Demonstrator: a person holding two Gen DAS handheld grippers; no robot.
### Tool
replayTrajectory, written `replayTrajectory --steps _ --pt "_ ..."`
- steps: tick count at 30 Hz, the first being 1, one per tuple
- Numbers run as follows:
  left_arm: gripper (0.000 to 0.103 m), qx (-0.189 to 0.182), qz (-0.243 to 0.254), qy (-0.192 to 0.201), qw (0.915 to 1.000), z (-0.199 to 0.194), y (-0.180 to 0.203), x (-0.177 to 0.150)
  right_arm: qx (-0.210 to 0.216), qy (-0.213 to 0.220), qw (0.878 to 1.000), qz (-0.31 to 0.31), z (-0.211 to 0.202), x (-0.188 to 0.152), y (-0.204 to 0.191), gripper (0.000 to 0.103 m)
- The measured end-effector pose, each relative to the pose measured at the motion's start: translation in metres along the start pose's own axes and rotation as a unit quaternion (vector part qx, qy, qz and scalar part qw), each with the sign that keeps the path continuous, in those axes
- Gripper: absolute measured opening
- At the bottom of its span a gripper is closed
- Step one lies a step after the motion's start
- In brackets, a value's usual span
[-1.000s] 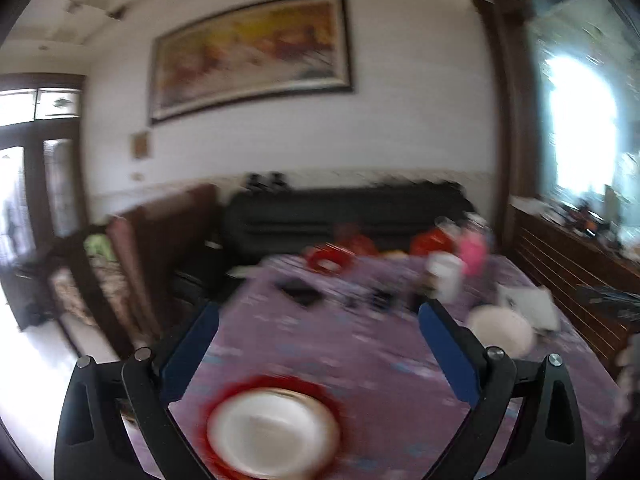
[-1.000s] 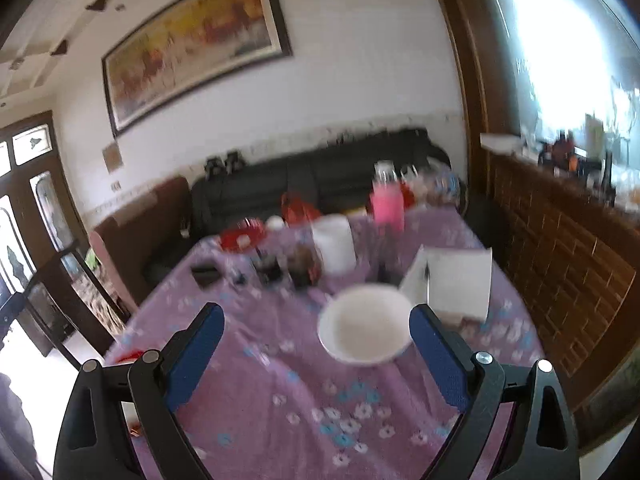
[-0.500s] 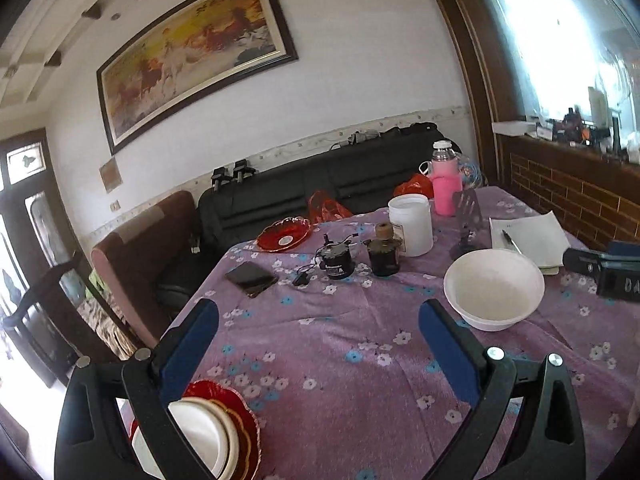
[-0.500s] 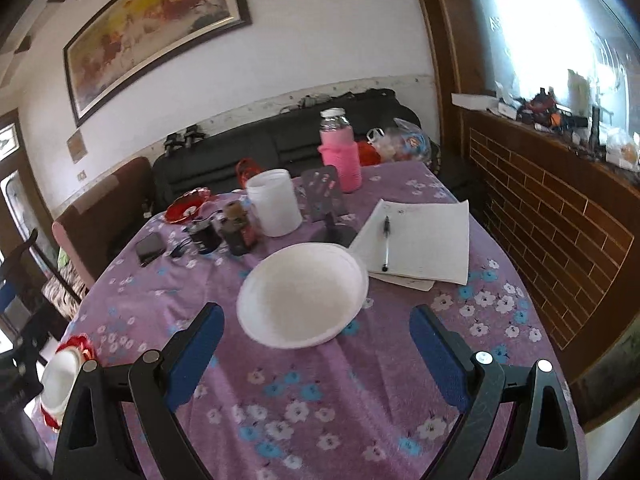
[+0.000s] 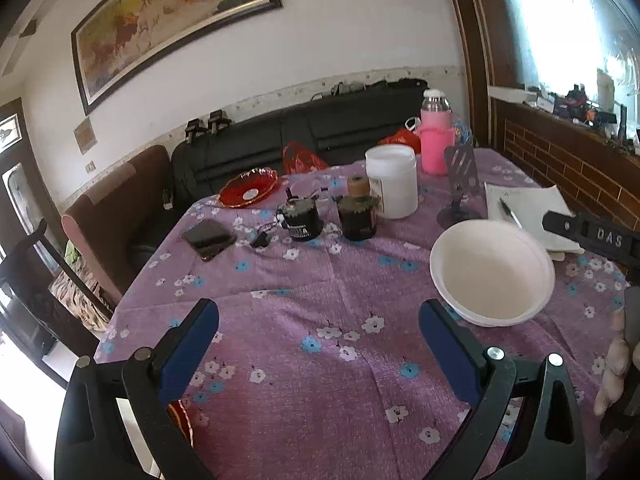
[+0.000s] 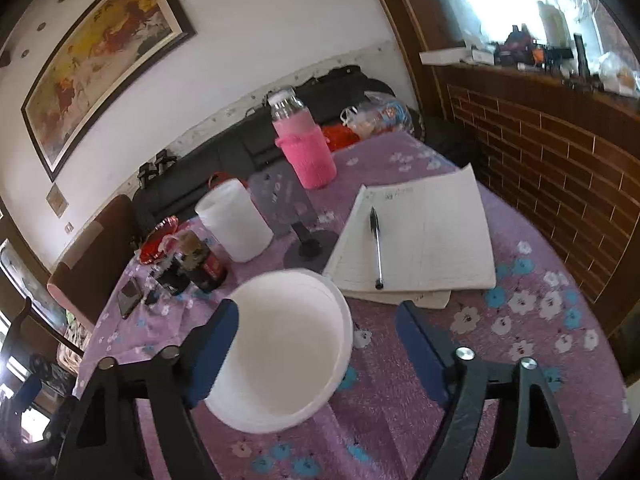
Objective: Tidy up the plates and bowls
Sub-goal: 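Grasp the rim of the second white bowl with the right gripper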
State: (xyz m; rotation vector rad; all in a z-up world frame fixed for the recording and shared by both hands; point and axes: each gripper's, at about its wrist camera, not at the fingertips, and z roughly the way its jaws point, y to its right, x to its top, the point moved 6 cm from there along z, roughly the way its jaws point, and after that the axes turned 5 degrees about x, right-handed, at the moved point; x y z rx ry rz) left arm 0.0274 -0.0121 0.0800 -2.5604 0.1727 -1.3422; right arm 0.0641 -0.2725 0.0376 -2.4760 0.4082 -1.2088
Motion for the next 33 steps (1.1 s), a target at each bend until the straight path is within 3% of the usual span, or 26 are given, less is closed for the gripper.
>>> replayTrajectory --steps 6,22,28,33 --pt "0.100 0.003 0.008 -0.011 0.9999 0.019 0.013 0.005 0.018 -0.031 0.999 0.022 0.016 -0.008 0.017 0.076" --pt "0.100 -0.015 0.024 -0.023 0.9993 0.046 0.051 0.018 0.021 -0.032 0.999 0.029 0.018 -0.011 0.028 0.075" --pt "0.100 -0.054 -0.009 -0.037 0.9978 0.065 0.051 0.035 0.024 -0.036 0.998 0.039 0.022 -0.012 0.035 0.063" --pt "0.100 -0.098 -0.051 -0.081 0.9906 0.100 0.052 0.056 0.038 -0.044 0.998 0.037 0.027 -0.015 0.031 0.060"
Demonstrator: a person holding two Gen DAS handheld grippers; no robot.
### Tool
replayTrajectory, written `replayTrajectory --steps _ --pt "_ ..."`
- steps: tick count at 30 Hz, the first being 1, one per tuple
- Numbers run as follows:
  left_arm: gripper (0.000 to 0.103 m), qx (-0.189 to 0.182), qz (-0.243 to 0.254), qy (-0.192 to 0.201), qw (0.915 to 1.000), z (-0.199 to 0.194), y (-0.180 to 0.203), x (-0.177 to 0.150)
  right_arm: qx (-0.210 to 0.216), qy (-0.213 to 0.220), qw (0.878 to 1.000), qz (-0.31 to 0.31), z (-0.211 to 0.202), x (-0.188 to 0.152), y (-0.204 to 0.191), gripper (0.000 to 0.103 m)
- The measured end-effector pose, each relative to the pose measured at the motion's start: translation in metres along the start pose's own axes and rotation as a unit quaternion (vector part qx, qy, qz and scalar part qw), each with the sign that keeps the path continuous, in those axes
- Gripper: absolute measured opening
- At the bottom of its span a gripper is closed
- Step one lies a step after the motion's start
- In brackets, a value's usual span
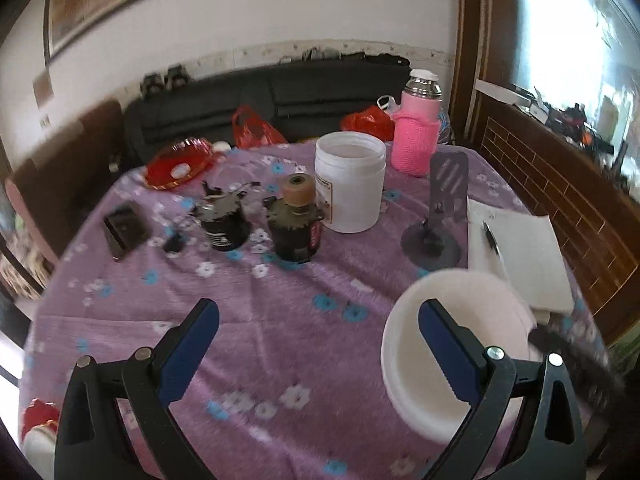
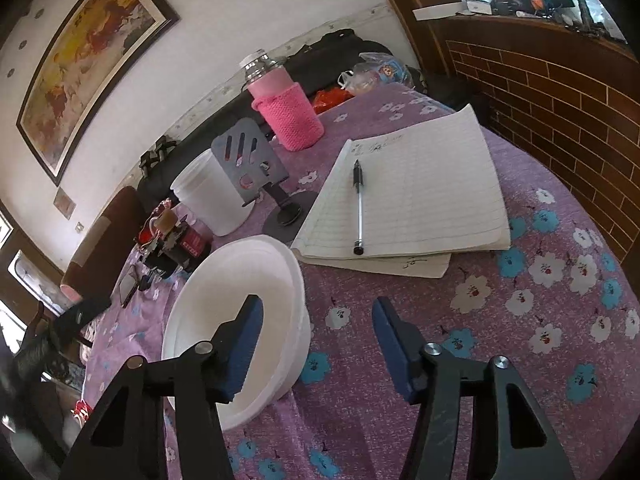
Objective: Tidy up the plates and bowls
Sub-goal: 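Grasp the rim of the second white bowl with the right gripper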
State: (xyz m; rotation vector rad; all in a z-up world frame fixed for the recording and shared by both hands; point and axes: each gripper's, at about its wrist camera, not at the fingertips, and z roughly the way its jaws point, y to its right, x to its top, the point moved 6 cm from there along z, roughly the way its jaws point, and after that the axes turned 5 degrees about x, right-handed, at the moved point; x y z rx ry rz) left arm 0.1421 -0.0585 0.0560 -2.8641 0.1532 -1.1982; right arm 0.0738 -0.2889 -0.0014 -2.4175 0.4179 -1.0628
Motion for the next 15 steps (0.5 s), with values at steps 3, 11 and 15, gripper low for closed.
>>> replayTrajectory --steps 3,11,15 --pt "0.100 -0.009 -0.010 -0.027 0.9996 0.022 0.006 0.002 0.002 -0.006 1.000 -0.006 0.004 -0.003 -0.004 0.060" --pt "0.088 -0.065 -0.027 -0.083 0.9940 0.059 0.032 -0.016 0.000 -0.026 1.000 -0.016 0.016 -0.011 -0.009 0.048" --pt "0.056 -0.079 -0.013 -0.111 0.9906 0.074 0.043 -0.024 -0.003 -0.039 0.999 -0.020 0.023 -0.017 -0.011 0.043"
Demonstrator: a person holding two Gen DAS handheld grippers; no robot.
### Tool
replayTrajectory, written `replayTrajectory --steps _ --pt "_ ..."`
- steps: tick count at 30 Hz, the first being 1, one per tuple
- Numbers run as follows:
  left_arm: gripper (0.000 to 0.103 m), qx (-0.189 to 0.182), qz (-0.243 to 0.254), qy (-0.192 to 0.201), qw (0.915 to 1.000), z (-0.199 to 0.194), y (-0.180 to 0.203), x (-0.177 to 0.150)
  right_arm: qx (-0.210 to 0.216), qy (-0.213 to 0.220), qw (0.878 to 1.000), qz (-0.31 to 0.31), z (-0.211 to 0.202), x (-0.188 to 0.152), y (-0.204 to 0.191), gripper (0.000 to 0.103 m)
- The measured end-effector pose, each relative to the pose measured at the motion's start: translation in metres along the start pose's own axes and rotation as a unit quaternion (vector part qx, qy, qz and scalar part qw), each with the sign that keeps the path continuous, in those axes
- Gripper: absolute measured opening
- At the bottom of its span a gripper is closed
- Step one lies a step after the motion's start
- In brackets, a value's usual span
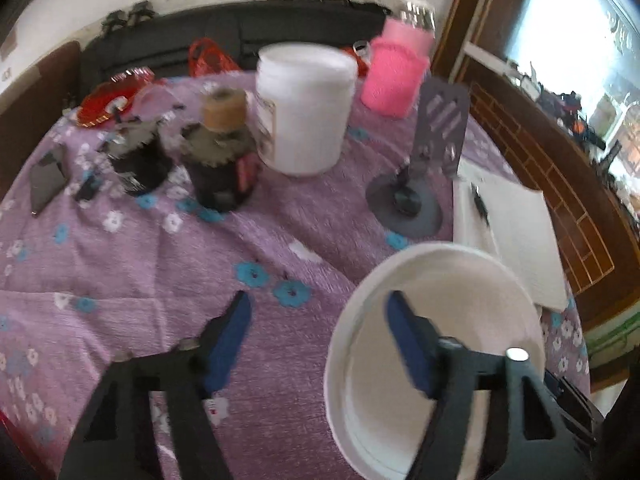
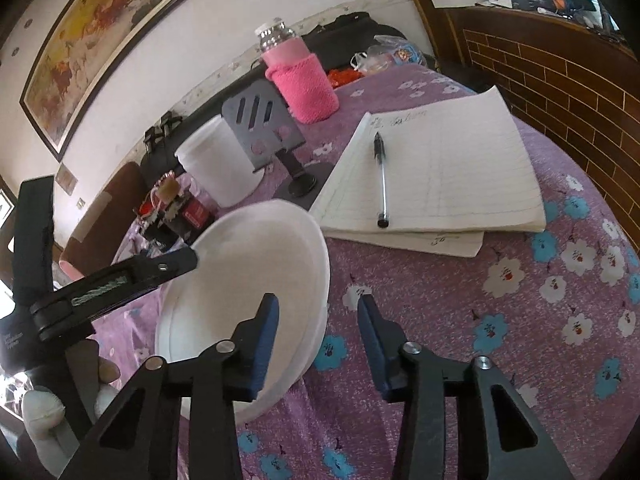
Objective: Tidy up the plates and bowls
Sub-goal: 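Grasp the rim of the second white bowl with the right gripper, then lift the white bowl with the right gripper and carry it toward the stack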
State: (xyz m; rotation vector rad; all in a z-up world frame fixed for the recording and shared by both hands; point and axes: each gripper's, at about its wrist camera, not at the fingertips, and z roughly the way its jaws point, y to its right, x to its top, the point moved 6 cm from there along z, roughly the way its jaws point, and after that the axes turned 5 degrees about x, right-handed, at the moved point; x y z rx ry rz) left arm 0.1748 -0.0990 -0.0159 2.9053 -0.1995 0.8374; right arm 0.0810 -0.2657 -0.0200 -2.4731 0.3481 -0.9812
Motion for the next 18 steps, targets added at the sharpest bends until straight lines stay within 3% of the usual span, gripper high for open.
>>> replayTrajectory --steps 4,7,8,10,18 --pt "0.043 -0.017 0.005 -0.021 0.9996 0.012 0.007 -0.006 -0.003 -0.001 1.000 -0.005 0.002 -0.002 -0.001 0.043" --pt "0.026 -0.021 0.023 -0.021 0.9993 0.012 0.015 -0.009 -0.003 -0.002 1.000 -0.007 0.003 -0.003 -0.002 0.042" --pt "0.023 -0.020 0.031 -0.021 0.9991 0.010 0.019 -0.010 0.000 -0.003 1.000 -0.006 0.004 -0.003 -0.003 0.034" --pt "0.022 -0.009 0.042 -0.011 0.9990 0.006 0.022 -0.012 0.008 -0.007 1.000 -0.004 0.006 -0.005 -0.004 0.024" --pt "0.020 0.004 0.040 0.000 0.9992 -0.014 0.013 -0.023 0.009 0.008 1.000 -0.017 -0.002 -0.004 -0.015 0.019"
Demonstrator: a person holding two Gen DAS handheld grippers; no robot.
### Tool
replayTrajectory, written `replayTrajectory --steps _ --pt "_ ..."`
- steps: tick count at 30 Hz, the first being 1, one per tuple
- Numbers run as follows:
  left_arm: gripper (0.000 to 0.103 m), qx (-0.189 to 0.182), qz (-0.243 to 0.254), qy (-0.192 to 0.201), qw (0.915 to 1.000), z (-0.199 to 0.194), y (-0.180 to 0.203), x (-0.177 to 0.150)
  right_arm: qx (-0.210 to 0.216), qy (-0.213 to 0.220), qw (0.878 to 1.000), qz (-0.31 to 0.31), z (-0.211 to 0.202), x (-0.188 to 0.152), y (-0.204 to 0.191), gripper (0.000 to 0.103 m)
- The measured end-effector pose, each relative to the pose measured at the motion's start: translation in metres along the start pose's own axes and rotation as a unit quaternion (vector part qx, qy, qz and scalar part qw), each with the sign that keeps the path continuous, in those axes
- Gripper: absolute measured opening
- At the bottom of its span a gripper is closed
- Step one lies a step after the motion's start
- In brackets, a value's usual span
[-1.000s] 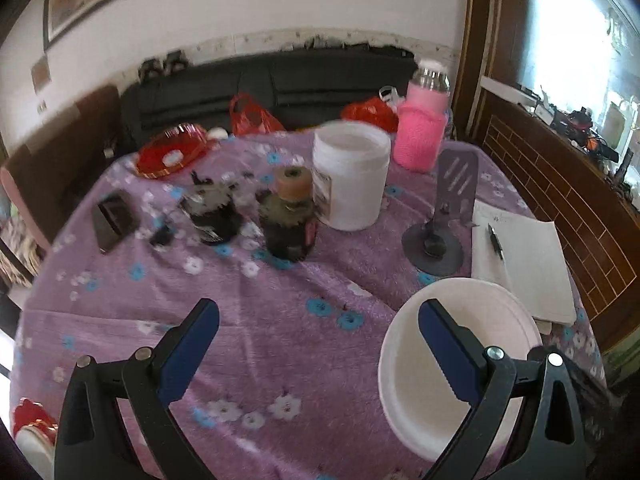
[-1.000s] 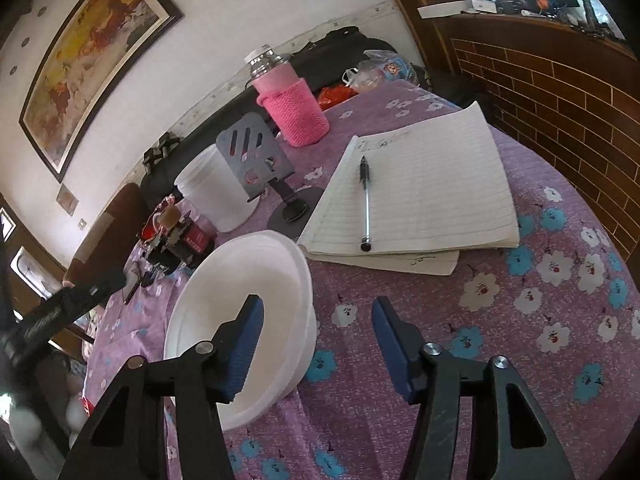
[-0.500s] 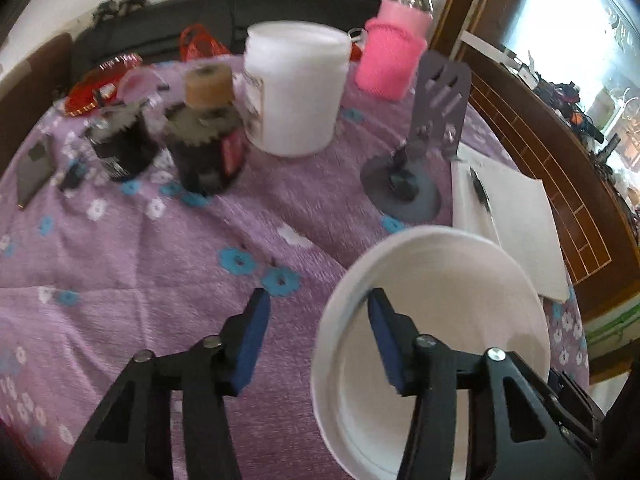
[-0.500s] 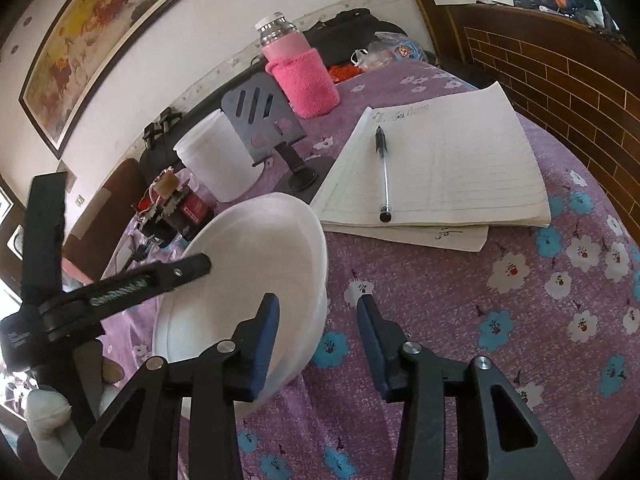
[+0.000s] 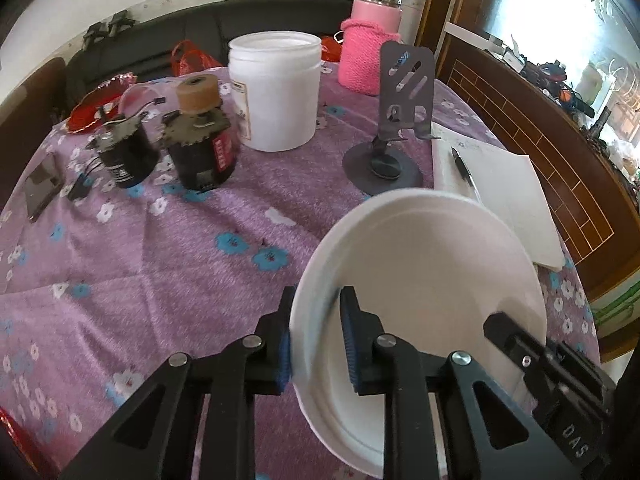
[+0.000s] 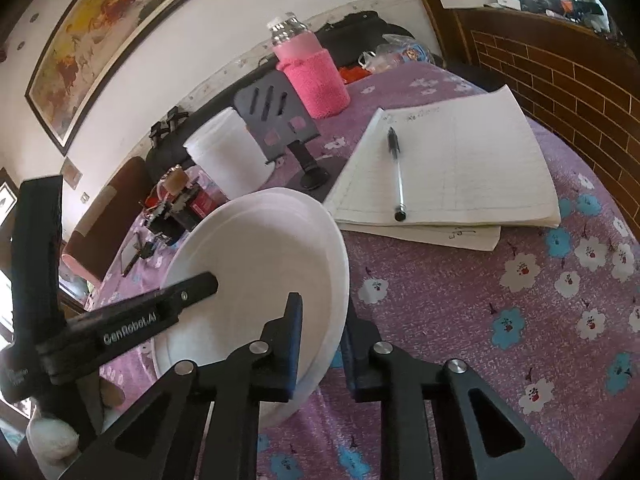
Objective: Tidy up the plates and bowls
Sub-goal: 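Lift the white bowl with the right gripper and carry it toward the stack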
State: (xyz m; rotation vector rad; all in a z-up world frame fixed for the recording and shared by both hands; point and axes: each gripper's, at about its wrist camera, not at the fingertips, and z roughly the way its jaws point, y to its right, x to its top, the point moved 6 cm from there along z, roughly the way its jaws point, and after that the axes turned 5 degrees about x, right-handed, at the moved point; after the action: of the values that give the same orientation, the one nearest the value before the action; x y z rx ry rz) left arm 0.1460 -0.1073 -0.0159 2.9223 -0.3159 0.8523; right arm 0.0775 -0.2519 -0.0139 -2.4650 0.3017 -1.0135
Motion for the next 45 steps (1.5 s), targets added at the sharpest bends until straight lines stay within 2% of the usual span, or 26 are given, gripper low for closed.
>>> replayTrajectory --steps 6,10,13,20,25,33,39,45 --pt "0.021 0.025 -0.007 0.023 0.9994 -0.034 -0.017 -0.017 0.021 0.000 1.000 -0.022 -0.001 -0.007 -0.022 0.019" --pt "0.021 0.023 -0.048 0.037 0.9979 -0.069 -0.047 -0.034 0.065 -0.014 0.997 -0.030 -0.002 -0.018 -0.046 0.019" --pt "0.021 0.029 -0.072 0.049 0.9958 -0.090 -0.067 -0.046 0.086 -0.022 0.994 -0.062 -0.005 -0.029 -0.075 0.019" --pt "0.021 0.040 -0.106 0.067 0.9913 -0.139 -0.109 -0.090 0.077 -0.037 0.987 -0.137 -0.025 -0.070 -0.135 0.017" --pt "0.021 0.051 -0.107 0.103 0.9875 -0.179 -0.119 -0.119 0.065 -0.011 0.981 -0.183 -0.066 -0.098 -0.168 0.017" --pt "0.021 0.075 -0.087 0.156 0.9810 -0.233 -0.127 -0.172 0.070 0.023 0.974 -0.213 -0.116 -0.143 -0.201 0.018" --pt "0.021 0.112 -0.081 0.178 0.9743 -0.258 -0.137 -0.202 0.069 0.039 0.969 -0.233 -0.132 -0.169 -0.222 0.018" --pt "0.021 0.141 -0.073 0.192 0.9683 -0.272 -0.145 -0.217 0.071 0.036 0.968 -0.239 -0.133 -0.184 -0.235 0.018"
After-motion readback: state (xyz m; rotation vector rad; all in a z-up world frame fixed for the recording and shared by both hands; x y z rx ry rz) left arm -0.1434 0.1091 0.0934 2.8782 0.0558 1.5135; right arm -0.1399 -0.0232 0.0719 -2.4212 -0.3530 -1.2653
